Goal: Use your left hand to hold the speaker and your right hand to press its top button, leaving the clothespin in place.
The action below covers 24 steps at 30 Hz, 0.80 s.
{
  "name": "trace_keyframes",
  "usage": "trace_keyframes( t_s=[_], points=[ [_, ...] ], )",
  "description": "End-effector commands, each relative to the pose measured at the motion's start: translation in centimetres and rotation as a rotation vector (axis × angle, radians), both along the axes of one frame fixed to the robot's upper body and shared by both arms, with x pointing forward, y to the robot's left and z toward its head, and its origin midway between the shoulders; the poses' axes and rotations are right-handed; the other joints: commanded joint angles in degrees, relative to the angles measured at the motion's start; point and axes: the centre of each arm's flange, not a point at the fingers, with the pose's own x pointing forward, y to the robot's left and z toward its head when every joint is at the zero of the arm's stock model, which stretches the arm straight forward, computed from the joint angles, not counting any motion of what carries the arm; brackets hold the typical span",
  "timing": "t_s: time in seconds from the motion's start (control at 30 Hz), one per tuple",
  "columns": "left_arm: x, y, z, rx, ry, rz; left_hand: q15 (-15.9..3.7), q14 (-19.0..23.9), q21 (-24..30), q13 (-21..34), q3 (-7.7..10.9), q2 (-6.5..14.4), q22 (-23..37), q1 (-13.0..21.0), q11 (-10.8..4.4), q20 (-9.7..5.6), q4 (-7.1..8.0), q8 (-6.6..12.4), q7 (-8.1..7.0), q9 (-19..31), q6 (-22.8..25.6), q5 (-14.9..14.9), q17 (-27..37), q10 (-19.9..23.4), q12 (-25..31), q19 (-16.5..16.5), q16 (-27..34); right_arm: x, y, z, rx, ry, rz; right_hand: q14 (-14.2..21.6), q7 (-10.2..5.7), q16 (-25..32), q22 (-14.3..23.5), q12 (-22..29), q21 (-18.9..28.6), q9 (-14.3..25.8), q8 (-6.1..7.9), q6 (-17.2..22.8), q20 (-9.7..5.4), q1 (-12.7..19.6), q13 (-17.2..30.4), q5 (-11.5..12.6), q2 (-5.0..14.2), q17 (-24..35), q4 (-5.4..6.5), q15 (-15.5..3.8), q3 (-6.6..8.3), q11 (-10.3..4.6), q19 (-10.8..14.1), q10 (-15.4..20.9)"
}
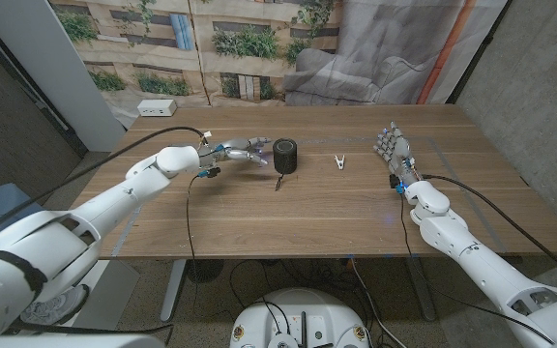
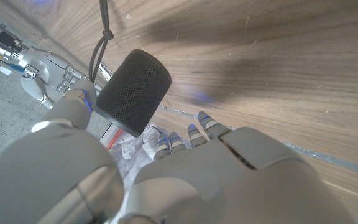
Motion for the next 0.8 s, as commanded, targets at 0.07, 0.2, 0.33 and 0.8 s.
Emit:
trace_keyframes(
  t_s=[0.07,0.2,0.33,0.8],
  points=[
    [0.7,-1.7,-0.6,0.034,-0.031,0.019,-6.04,0.82,0.0,0.17,0.17,0.03,0.12,1.29,-0.2,-2.49,0.23,0.6,-0.13,0.3,-0.02,0.19,0.08,0.44,0.5,-0.84,0.57,-0.4,-0.8,-0.5,0.013,0.001,-0.005,0.43,-0.39,0.39,0.19,-0.09,0.37,0.16,0.35,0.48,0.48,0.22,0.18,-0.16,1.2,-0.03,-0.41,0.19,0.14,-0.32,0.33,0.23],
    [0.8,-2.1,-0.8,0.032,-0.054,0.042,-6.27,1.3,-0.13,0.15,0.13,-0.03,0.13,1.71,-0.2,-2.44,0.23,0.75,0.01,0.3,0.21,0.2,0.06,0.8,0.6,-1.71,0.68,-0.6,-1.1,-0.8,0.018,0.0,-0.009,0.41,-0.43,0.39,0.19,-0.09,0.37,0.16,0.35,0.49,0.48,0.24,0.18,-0.18,1.21,-0.06,-0.45,0.18,0.14,-0.34,0.33,0.22],
    [1.0,-2.4,-0.9,0.017,-0.043,0.05,-7.25,3.01,0.19,0.09,-0.05,-0.18,0.13,2.97,-0.59,-1.86,0.26,1.43,-0.37,0.28,1.89,0.13,0.02,2.52,0.97,-2.79,0.96,-0.8,-1.3,-0.9,0.022,-0.001,-0.009,0.4,-0.46,0.4,0.19,-0.08,0.37,0.16,0.33,0.44,0.5,0.23,0.18,-0.19,1.23,-0.08,-0.46,0.15,0.14,-0.31,0.33,0.24],
    [1.4,-3.8,-1.1,0.018,-0.073,0.073,-8.83,6.52,0.49,0.05,-0.47,-0.36,0.11,5.23,-1.69,-1.56,0.25,2.21,-1.2,0.24,4.69,-0.09,-0.04,5.83,1.35,-2.87,1.26,-1.5,-2.3,-1.6,0.031,0.0,-0.015,0.43,-0.46,0.46,0.19,-0.07,0.37,0.17,0.35,0.49,0.53,0.23,0.18,-0.23,1.29,-0.17,-0.56,0.18,0.12,-0.32,0.31,0.27]
  ],
)
